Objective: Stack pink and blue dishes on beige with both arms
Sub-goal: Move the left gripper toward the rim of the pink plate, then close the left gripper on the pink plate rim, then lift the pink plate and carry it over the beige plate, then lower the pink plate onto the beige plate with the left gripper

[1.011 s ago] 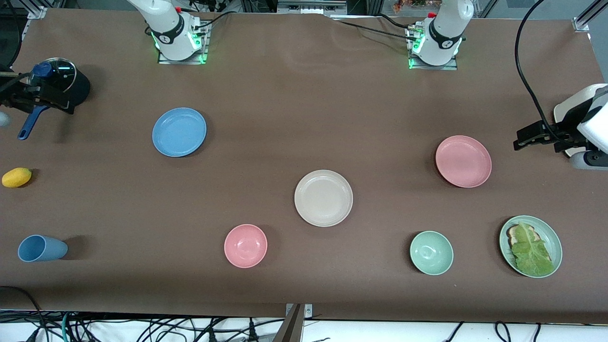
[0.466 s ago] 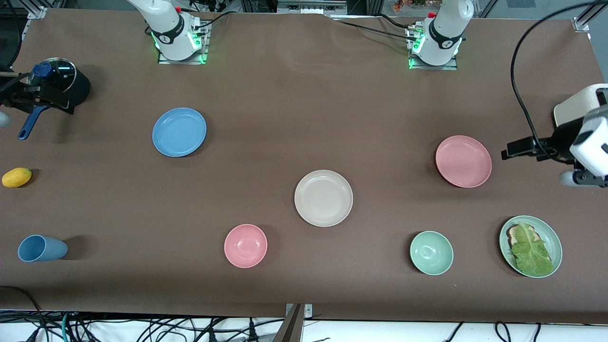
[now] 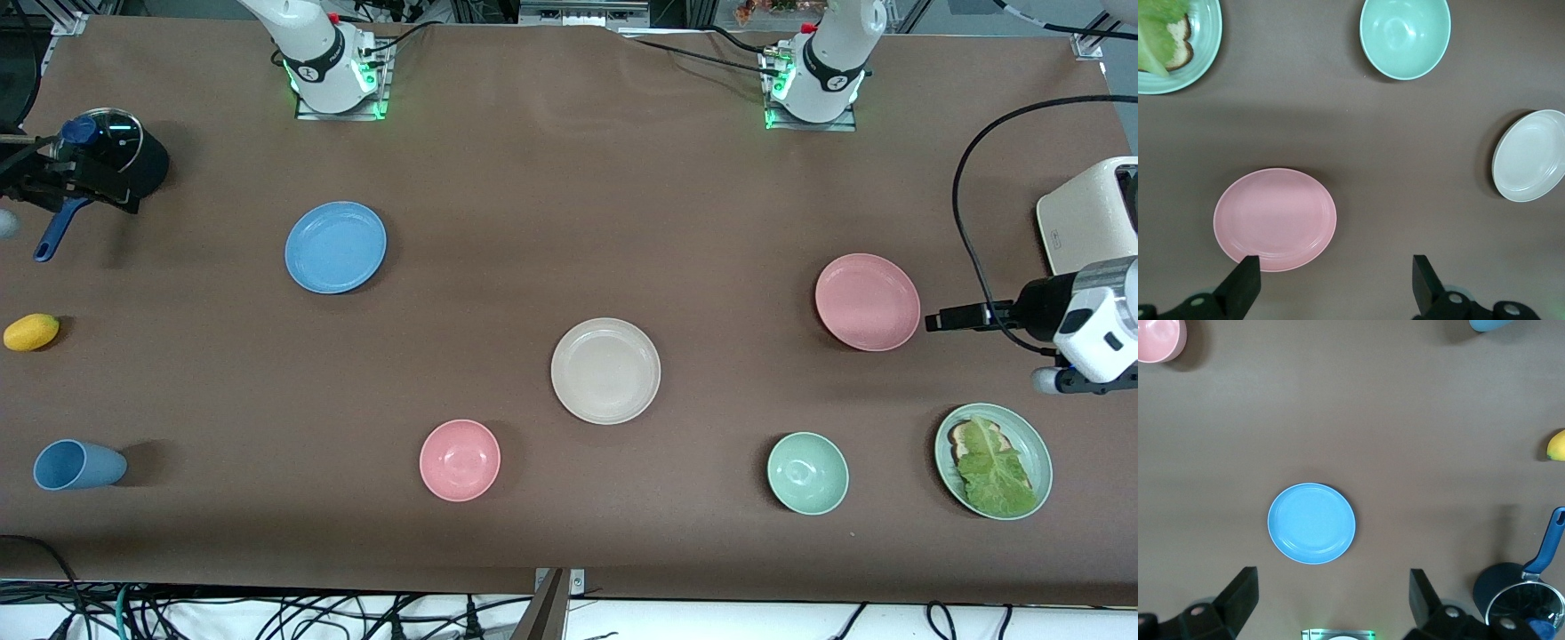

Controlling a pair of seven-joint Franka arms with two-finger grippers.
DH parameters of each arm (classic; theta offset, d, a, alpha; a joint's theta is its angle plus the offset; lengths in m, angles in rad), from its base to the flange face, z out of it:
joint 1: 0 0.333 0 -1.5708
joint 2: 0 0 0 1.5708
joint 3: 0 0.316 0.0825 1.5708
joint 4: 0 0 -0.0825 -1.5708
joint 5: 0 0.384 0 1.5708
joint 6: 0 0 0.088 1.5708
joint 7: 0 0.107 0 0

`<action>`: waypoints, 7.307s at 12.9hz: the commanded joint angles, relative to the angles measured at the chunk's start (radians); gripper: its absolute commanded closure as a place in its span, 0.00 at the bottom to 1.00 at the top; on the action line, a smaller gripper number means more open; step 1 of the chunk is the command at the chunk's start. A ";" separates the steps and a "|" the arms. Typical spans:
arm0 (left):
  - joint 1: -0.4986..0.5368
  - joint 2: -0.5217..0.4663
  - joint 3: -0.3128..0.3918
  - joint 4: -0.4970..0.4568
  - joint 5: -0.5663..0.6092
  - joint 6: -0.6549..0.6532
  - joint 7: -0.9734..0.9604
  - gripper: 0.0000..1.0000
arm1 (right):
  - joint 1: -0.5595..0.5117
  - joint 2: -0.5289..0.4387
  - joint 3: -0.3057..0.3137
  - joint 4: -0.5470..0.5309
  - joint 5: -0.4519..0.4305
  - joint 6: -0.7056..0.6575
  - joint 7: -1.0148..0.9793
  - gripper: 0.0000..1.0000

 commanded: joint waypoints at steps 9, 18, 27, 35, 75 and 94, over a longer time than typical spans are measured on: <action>0.112 0.098 0.004 -0.092 0.000 0.196 0.375 0.00 | -0.003 -0.006 0.000 0.004 -0.002 -0.012 -0.013 0.00; 0.157 0.083 0.051 -0.313 -0.027 0.377 0.535 0.00 | -0.003 -0.006 0.000 0.004 -0.001 -0.014 -0.013 0.00; 0.137 0.086 0.180 -0.524 -0.291 0.491 0.692 0.01 | -0.003 -0.004 -0.001 0.004 0.001 -0.014 -0.013 0.00; 0.095 0.083 0.205 -0.607 -0.352 0.563 0.741 0.01 | -0.003 -0.004 -0.001 0.004 0.001 -0.014 -0.013 0.00; -0.208 -0.040 -0.060 -0.208 -0.021 0.307 -0.191 1.00 | -0.004 -0.001 0.000 0.004 0.002 -0.029 -0.013 0.00; -0.405 0.120 -0.236 -0.346 0.220 0.778 -0.817 1.00 | -0.004 -0.001 0.000 0.004 0.002 -0.029 -0.013 0.00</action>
